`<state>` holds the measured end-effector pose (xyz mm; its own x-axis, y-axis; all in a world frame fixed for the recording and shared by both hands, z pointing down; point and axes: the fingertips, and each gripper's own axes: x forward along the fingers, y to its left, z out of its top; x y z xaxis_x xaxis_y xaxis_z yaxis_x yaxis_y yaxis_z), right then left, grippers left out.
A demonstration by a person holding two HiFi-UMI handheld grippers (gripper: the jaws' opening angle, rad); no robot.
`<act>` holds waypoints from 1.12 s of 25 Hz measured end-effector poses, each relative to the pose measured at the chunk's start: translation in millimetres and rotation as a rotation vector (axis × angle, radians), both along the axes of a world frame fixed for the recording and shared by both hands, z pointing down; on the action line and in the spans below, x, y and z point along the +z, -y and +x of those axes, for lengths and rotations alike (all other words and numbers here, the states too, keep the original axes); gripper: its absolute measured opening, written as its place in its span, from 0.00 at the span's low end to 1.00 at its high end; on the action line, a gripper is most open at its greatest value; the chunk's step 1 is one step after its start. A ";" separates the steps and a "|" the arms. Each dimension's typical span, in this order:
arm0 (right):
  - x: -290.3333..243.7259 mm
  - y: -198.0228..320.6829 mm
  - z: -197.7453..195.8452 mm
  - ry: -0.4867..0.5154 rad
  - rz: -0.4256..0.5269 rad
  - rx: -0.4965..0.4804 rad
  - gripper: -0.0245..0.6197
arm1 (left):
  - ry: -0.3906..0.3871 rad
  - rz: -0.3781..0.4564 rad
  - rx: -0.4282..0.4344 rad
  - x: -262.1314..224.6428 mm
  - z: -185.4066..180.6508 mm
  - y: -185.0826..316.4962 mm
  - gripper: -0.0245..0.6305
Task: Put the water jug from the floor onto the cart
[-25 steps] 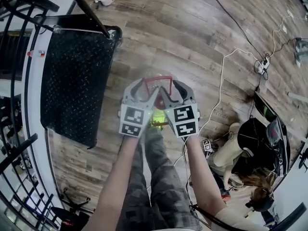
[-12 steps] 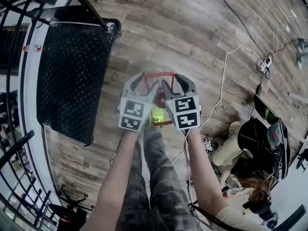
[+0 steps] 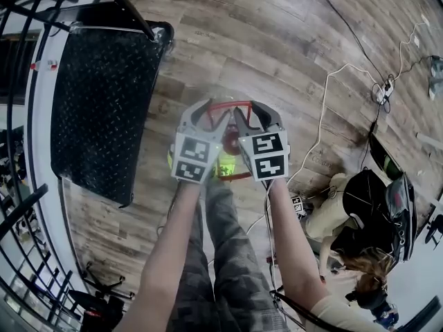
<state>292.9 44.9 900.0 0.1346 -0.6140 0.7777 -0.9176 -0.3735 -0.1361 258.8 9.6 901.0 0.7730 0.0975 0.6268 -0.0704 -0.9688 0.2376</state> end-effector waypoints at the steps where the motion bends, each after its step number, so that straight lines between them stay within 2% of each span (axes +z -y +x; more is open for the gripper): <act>1: 0.0 -0.2 1.3 -0.002 0.003 0.006 0.24 | 0.002 -0.002 -0.001 0.9 1.0 0.1 0.34; 3: -0.8 -0.1 3.4 -0.001 0.014 0.019 0.18 | 0.004 0.001 -0.010 2.0 2.9 1.6 0.32; 6: -4.0 0.4 3.6 0.008 0.041 0.031 0.16 | 0.002 0.013 -0.034 2.1 2.2 6.5 0.21; 7: -5.0 0.0 3.5 0.016 0.053 0.037 0.15 | 0.000 0.013 -0.038 1.7 1.6 7.1 0.21; 16: -19.2 -8.4 -3.2 0.055 0.102 0.100 0.10 | -0.012 0.066 -0.012 -16.3 -10.6 -3.5 0.16; 21: -35.2 -9.1 -8.7 0.032 0.103 0.085 0.10 | -0.032 0.090 -0.031 -32.0 -18.1 -6.1 0.15; 28: -70.0 2.2 -1.8 -0.013 0.126 0.068 0.10 | -0.051 0.142 0.003 -66.0 -9.3 4.5 0.14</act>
<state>291.1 42.8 830.0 0.1883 -0.6959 0.6930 -0.8928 -0.4153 -0.1745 249.5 5.1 835.0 0.8041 0.0131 0.5943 -0.0587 -0.9931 0.1012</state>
